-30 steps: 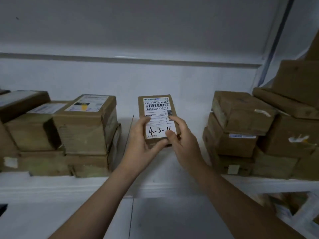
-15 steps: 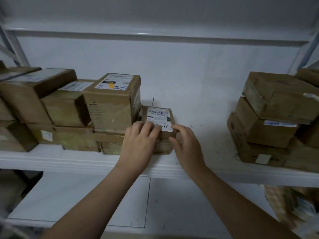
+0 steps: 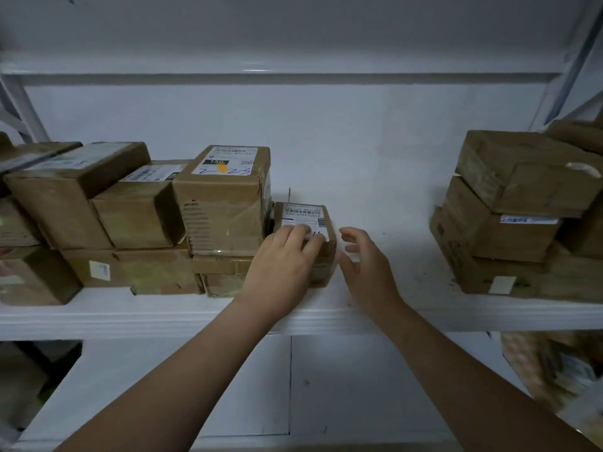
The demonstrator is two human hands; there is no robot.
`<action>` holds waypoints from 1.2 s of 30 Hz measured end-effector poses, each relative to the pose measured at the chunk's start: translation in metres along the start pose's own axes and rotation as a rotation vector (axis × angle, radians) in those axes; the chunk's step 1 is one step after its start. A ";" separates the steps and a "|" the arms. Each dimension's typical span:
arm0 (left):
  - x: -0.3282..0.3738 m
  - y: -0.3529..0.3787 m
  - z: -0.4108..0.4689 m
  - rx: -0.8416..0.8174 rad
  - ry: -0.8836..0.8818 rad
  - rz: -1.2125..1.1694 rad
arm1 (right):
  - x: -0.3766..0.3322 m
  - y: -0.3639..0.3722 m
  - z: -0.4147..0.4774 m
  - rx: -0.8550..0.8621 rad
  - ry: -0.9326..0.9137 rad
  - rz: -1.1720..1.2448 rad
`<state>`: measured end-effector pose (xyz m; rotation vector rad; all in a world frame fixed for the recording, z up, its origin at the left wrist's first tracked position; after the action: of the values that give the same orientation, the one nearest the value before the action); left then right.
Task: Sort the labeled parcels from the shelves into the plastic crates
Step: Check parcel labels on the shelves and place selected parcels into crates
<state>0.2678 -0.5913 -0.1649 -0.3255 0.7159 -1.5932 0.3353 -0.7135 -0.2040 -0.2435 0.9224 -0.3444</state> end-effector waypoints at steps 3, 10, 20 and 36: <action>0.004 0.001 0.012 0.006 0.017 -0.063 | -0.005 -0.027 0.006 0.056 -0.058 -0.103; 0.049 0.002 0.066 0.054 0.126 -0.205 | -0.018 -0.122 0.014 0.314 -0.140 -0.289; 0.147 0.006 0.123 0.249 0.178 -0.411 | -0.008 -0.242 0.009 0.508 -0.067 -0.514; 0.222 0.052 0.202 0.357 0.313 0.059 | 0.037 -0.282 0.039 0.322 -0.037 -0.616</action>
<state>0.3919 -0.8583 -0.0856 0.2087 0.6532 -1.6967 0.3355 -0.9846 -0.1096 -0.2314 0.7255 -1.0438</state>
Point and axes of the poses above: each hand's wrist, its own z-axis towards the middle knuckle, its own y-axis out of the palm, x = y × z, the point moved 6 cm from there along z, towards the middle knuckle, and after that the axes turned 12 degrees about x, right-handed, at the moved point
